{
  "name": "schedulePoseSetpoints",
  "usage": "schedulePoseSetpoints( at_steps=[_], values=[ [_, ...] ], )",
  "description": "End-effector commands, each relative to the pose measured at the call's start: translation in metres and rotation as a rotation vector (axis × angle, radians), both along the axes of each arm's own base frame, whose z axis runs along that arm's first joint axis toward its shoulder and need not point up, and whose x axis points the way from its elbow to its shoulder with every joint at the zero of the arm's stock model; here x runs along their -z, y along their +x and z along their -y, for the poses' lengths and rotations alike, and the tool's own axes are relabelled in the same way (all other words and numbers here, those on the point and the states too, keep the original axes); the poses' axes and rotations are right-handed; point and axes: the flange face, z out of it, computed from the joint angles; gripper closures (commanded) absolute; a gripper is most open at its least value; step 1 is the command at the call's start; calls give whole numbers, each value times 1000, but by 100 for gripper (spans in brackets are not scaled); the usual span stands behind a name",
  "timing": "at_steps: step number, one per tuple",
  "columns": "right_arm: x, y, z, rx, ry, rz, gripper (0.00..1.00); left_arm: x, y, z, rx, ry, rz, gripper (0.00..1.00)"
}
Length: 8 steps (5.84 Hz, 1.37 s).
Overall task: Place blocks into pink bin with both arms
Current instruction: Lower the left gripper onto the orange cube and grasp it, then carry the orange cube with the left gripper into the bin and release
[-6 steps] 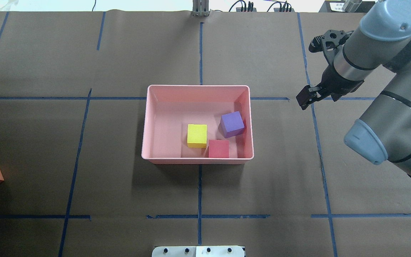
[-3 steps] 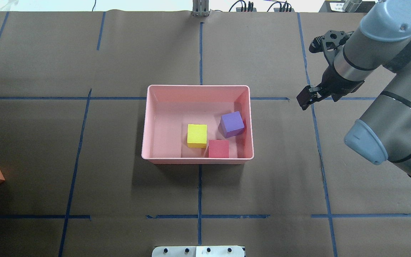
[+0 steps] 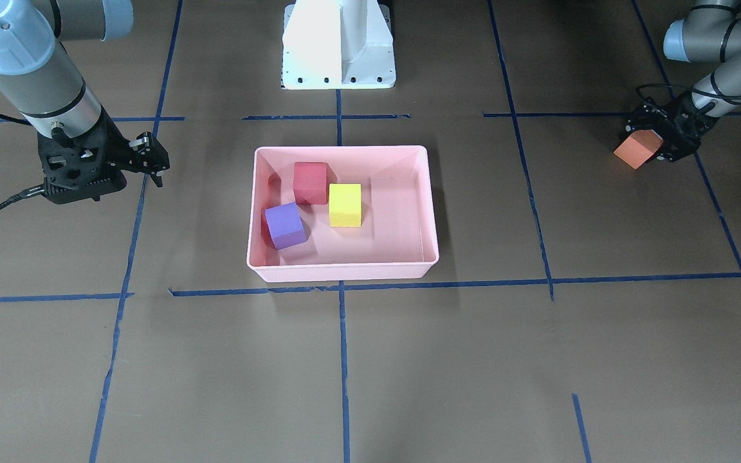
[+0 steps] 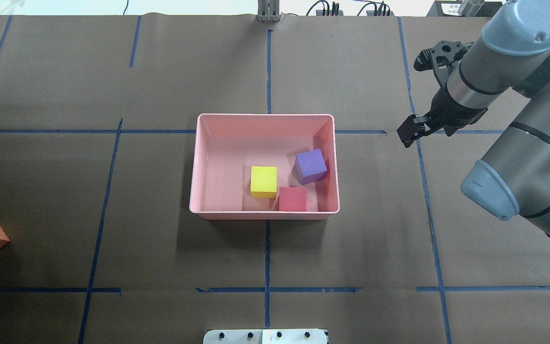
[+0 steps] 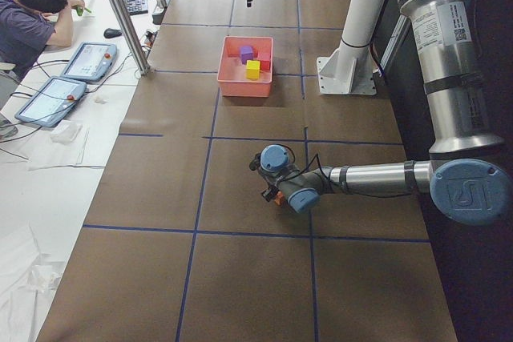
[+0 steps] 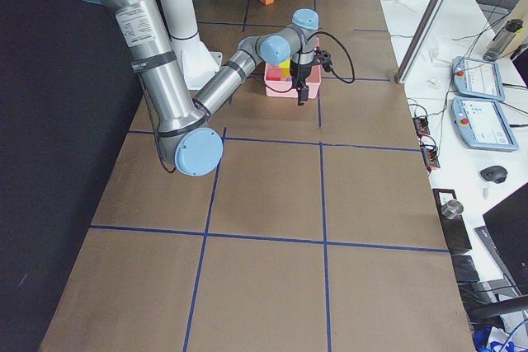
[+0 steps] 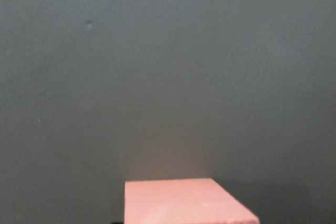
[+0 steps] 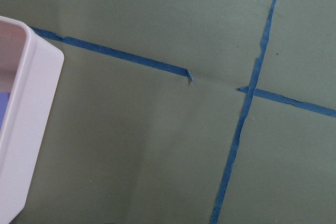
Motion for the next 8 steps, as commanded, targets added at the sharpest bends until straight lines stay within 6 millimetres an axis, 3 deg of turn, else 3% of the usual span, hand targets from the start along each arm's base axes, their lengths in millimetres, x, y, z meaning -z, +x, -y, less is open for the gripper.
schedulePoseSetpoints(
  at_steps=[1,2,3,5,6,7,8],
  values=[
    [2,0,0,1,3,4,0,28,13,17,-1,39,-40,53],
    [3,0,0,1,6,6,0,45,23,36,10,56,-52,51],
    [3,0,0,0,6,5,0,81,35,64,64,26,-67,51],
    [0,1,2,23,30,-3,0,178,78,120,235,-187,-122,48],
    [-7,4,3,30,31,-11,0,242,107,151,321,-338,-133,48],
    [-7,4,2,31,31,-11,0,321,146,169,387,-502,-146,48],
    [-7,4,2,31,32,-12,0,384,202,150,393,-655,-153,48]
  ],
)
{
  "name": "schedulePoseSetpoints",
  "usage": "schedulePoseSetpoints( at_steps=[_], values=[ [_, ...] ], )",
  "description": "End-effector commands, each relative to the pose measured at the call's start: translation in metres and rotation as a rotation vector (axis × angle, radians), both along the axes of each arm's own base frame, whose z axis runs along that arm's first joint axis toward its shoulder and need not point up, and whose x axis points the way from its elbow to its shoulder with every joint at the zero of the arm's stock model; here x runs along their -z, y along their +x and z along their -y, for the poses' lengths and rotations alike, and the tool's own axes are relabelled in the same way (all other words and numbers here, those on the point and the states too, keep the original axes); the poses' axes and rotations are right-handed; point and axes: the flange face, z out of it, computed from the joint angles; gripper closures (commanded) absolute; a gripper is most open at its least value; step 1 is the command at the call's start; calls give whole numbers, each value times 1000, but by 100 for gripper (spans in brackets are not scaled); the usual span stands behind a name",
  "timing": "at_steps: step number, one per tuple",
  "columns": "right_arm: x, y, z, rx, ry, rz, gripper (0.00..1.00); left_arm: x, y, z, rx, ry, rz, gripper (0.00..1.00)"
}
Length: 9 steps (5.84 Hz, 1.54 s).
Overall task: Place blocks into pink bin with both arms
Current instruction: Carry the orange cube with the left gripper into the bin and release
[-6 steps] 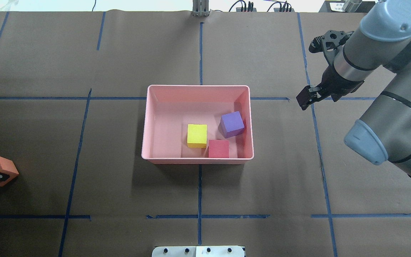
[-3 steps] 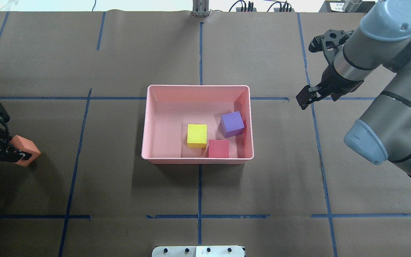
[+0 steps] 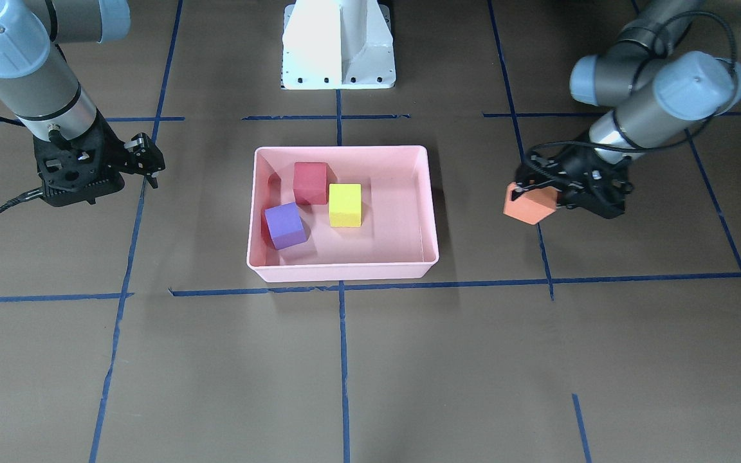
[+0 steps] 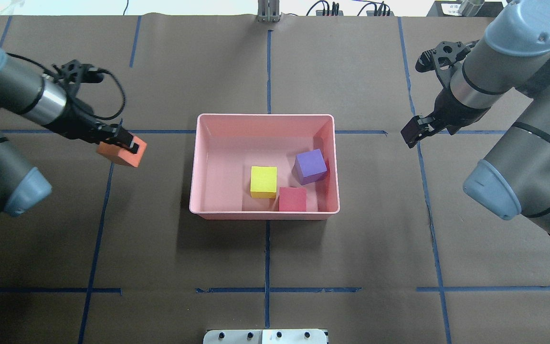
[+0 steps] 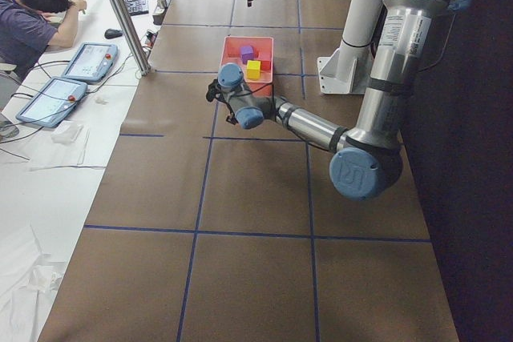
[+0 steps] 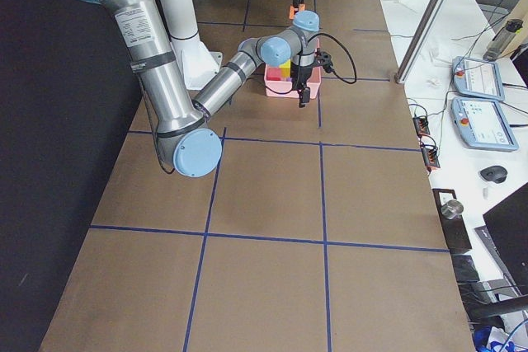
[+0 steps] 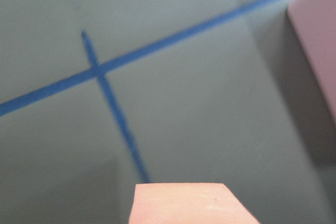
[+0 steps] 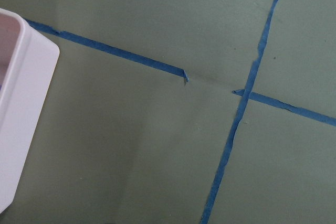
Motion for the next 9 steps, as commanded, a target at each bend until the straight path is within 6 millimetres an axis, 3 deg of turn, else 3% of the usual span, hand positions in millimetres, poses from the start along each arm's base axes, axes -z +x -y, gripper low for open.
schedulePoseSetpoints(
  at_steps=[1,2,3,4,5,6,7,8,9],
  values=[
    [-1,0,0,-1,0,-1,0,125,81,-15,62,-220,-9,48],
    [-1,0,0,-2,1,-2,0,178,108,-18,109,-248,95,0],
    [-1,0,0,-2,-1,-3,0,181,104,-25,130,-229,102,0],
    [-2,0,0,-2,-2,-4,0,171,103,-26,126,-227,112,0],
    [-4,0,0,0,-3,-6,0,153,94,-35,108,-209,120,0],
    [-4,5,3,-3,-2,-5,0,121,70,-49,34,-81,146,0],
    [-10,23,10,4,19,-9,0,87,39,-36,0,31,182,0],
    [-33,52,16,39,28,-8,0,47,7,-26,-45,131,227,0],
    [-64,102,21,72,42,1,0,-7,-49,-13,-91,236,289,0]
  ],
)
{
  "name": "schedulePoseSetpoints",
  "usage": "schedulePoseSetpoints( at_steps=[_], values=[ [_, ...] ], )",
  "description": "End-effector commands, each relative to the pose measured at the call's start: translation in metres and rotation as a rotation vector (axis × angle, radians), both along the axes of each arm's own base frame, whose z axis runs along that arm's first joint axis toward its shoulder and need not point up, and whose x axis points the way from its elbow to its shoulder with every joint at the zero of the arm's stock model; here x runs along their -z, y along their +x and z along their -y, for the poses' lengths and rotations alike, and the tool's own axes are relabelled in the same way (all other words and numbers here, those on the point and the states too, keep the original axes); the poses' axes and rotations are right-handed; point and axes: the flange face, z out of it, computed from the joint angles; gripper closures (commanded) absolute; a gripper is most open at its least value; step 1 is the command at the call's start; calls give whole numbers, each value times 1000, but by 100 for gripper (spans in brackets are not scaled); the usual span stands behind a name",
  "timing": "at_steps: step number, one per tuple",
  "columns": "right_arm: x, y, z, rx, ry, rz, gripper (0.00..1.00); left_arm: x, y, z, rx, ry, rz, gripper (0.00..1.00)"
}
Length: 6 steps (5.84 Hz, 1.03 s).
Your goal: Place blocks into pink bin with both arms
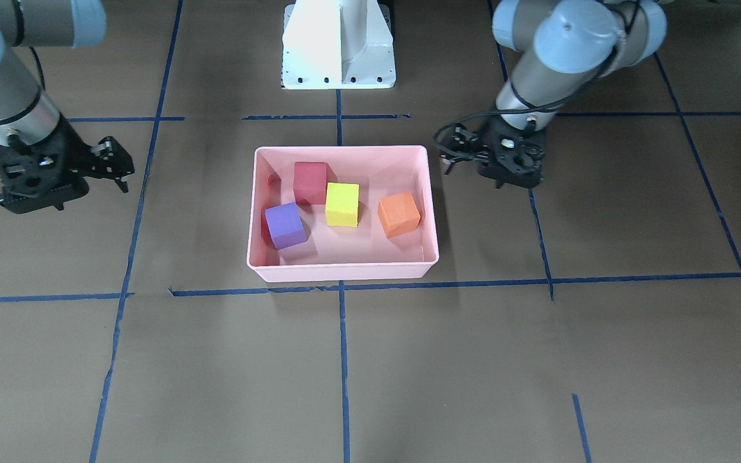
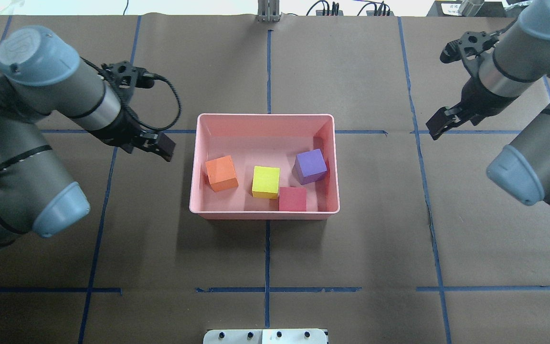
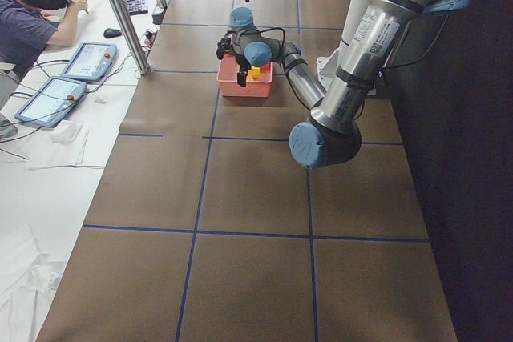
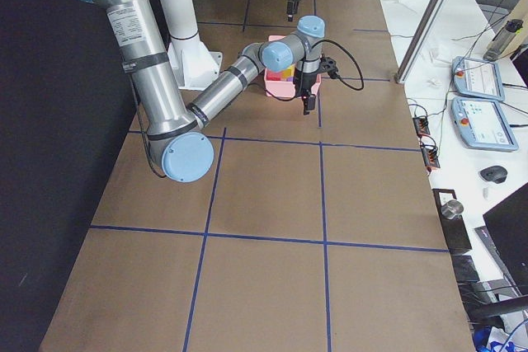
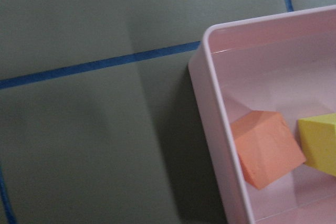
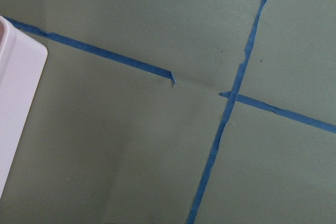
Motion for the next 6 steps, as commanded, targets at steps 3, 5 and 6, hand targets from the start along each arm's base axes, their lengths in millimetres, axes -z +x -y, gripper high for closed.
schedulePoseSetpoints(
  at_steps=[3,5,6],
  values=[
    [-154,196,-36,98,8,25,0,-229,-278,29,-133,148,71,0],
    [-229,271,-90,-30,-136,8,0,-332,-398,-1,23,10,105,0],
    [-246,283,-97,-58,-174,6,0,-374,-413,-39,50,-77,115,0]
  ],
)
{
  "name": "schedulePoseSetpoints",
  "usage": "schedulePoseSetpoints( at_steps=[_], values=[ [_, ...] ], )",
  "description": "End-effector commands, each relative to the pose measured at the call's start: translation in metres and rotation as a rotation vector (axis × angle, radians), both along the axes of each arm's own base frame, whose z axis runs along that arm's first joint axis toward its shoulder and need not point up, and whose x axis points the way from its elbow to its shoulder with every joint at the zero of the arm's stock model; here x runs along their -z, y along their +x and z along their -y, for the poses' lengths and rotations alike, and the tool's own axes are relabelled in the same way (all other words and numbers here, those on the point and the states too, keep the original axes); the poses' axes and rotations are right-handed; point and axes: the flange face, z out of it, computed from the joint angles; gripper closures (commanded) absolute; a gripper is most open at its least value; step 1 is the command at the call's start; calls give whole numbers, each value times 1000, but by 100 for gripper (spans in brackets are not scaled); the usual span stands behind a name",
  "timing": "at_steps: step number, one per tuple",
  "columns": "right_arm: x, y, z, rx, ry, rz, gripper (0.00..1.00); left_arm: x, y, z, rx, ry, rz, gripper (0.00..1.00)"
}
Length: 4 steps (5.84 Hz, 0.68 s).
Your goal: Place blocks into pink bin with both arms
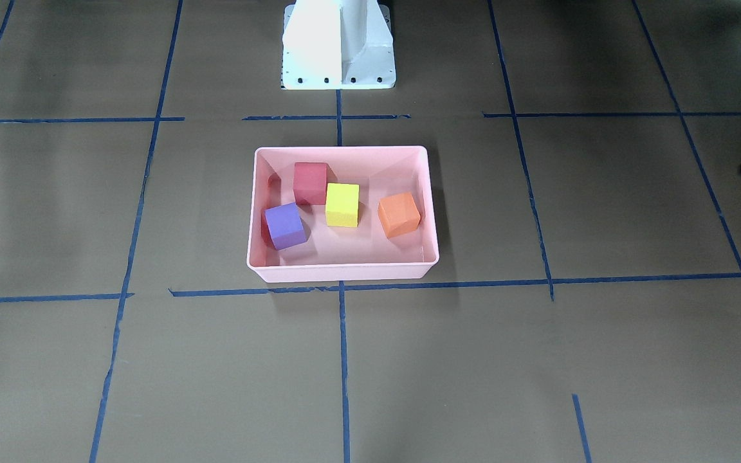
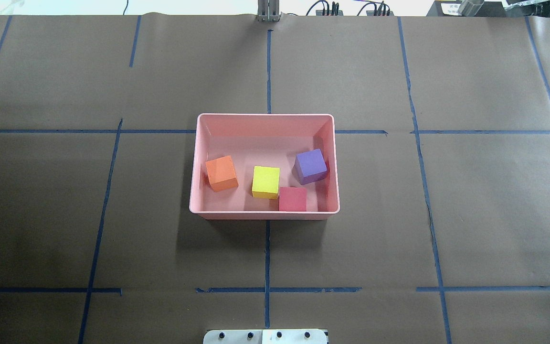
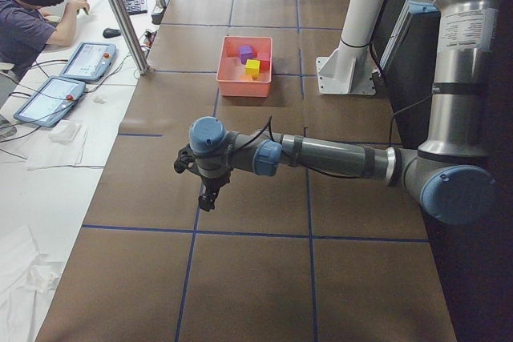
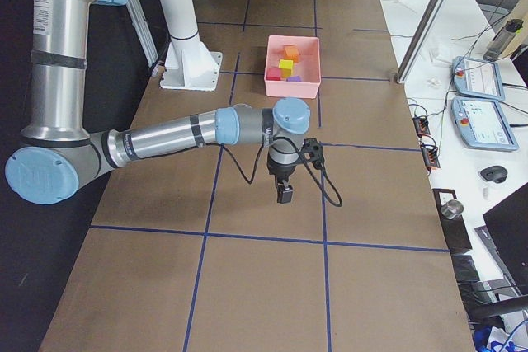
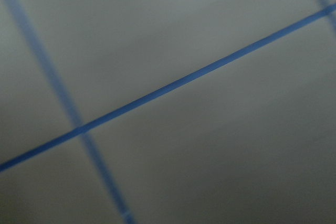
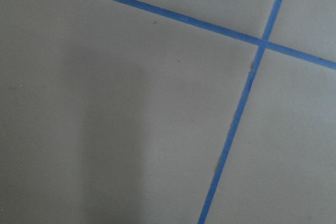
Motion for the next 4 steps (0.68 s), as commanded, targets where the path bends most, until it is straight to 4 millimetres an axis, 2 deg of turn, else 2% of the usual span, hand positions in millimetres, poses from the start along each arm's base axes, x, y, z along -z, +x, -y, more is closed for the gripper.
schedulePoseSetpoints(
  at_steps=[1,2,3,4],
  values=[
    [-29,18,-12,-45,-66,-4,0,-53,-35,-49,68,-105,1,0],
    [-33,17,-10,-44,-73,-3,0,-49,-36,-52,69,-94,-3,0],
    [-33,17,-10,-45,-74,-1,0,-55,-37,-51,76,-117,6,0],
    [-33,17,-10,-45,-74,-1,0,-57,-41,-60,88,-122,10,0]
  ],
)
